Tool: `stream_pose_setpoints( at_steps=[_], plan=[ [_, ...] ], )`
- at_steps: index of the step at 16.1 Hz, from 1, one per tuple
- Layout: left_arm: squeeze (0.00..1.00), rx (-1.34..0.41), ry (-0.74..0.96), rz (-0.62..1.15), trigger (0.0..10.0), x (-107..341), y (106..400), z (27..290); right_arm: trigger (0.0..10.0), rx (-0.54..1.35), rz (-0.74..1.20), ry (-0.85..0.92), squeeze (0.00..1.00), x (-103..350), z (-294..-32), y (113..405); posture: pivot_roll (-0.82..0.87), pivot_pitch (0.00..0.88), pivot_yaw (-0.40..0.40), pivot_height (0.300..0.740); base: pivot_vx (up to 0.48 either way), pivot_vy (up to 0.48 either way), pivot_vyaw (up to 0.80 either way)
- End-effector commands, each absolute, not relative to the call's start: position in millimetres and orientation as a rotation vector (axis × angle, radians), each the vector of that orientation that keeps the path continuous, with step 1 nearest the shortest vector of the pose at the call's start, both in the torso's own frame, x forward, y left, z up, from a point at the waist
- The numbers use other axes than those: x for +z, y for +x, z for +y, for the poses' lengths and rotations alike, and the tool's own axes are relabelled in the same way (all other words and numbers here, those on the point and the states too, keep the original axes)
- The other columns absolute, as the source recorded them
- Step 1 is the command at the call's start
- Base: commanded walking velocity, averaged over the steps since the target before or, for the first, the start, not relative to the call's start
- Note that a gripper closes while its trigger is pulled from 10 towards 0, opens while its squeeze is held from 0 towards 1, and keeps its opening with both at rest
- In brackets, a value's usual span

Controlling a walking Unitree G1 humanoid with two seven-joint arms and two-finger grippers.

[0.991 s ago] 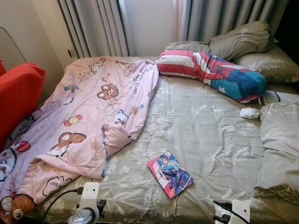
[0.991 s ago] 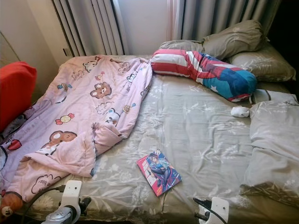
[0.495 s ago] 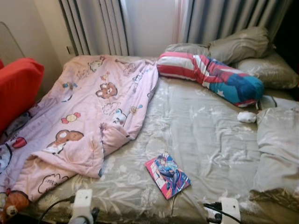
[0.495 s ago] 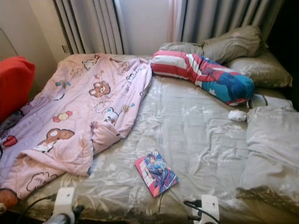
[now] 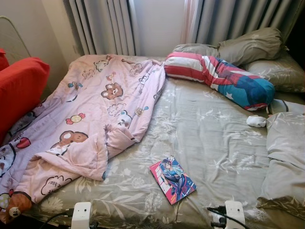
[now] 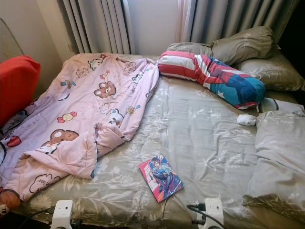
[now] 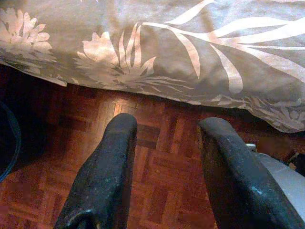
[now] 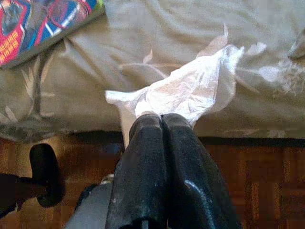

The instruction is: Clean up the room

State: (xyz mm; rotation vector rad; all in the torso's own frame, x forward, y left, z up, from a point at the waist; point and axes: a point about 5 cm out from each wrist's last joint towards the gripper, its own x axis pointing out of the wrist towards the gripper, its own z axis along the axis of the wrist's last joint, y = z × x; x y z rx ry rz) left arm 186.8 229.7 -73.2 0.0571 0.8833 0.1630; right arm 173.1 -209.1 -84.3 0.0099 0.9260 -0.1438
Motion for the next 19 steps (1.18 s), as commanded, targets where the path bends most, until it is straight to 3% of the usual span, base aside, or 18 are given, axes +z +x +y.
stream_pose_setpoints(
  at_steps=[1, 19],
  plan=[
    [0.0, 0.161, 0.047, 0.908, 10.0, -76.4, 180.9, 229.9, 10.0, -0.155, 0.955, 0.024, 0.0, -88.1, -208.3, 165.8, 0.04, 0.0, 0.014, 0.74, 0.0, 0.0, 0.0],
    [0.0, 0.146, 0.045, 0.947, 10.0, -81.8, 172.2, 225.7, 10.0, -0.207, 0.942, 0.067, 0.0, -87.7, -211.8, 164.8, 0.0, 0.0, 0.035, 0.74, 0.0, 0.0, 0.0]
  ],
)
